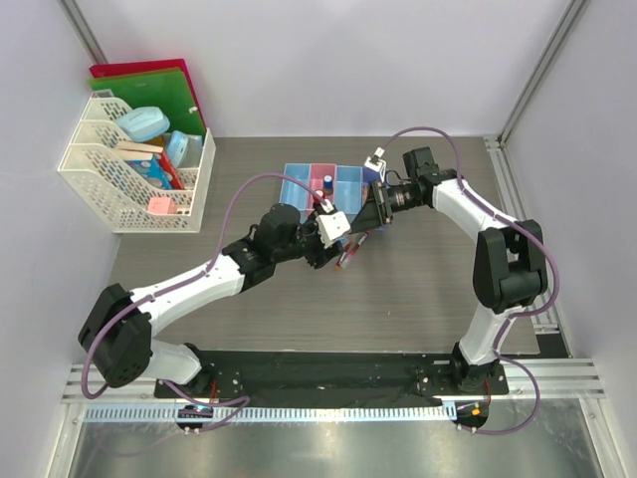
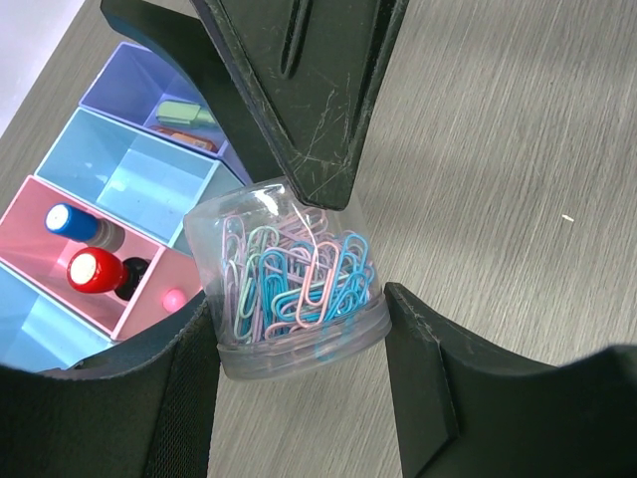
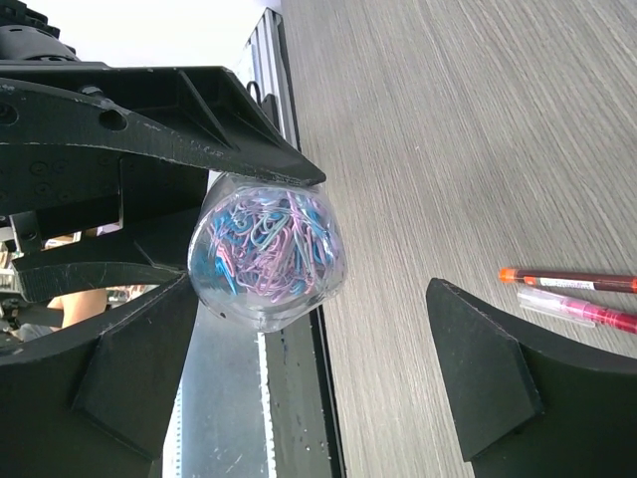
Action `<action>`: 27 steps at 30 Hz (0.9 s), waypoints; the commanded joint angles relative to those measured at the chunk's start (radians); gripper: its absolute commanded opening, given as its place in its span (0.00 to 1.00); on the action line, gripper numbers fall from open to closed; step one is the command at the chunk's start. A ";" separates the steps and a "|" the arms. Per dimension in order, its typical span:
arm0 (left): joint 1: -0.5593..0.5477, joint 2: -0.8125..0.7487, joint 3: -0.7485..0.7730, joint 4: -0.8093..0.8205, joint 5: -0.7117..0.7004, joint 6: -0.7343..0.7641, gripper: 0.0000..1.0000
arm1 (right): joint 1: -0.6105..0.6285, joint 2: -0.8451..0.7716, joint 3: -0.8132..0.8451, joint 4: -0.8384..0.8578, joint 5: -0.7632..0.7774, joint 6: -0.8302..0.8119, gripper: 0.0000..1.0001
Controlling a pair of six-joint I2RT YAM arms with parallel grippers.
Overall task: Sort the stationery into containers
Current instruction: Place the stationery at the center of the board.
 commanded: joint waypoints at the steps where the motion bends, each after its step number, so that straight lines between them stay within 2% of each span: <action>1: 0.008 -0.055 0.051 0.083 0.025 0.001 0.00 | 0.009 0.015 0.053 0.007 0.061 0.000 1.00; 14: 0.008 -0.059 0.058 0.059 0.046 -0.011 0.00 | 0.068 0.101 0.109 -0.021 0.156 -0.017 1.00; 27: 0.023 -0.095 0.092 0.013 0.009 0.001 0.00 | 0.092 0.120 0.084 -0.031 0.222 -0.036 1.00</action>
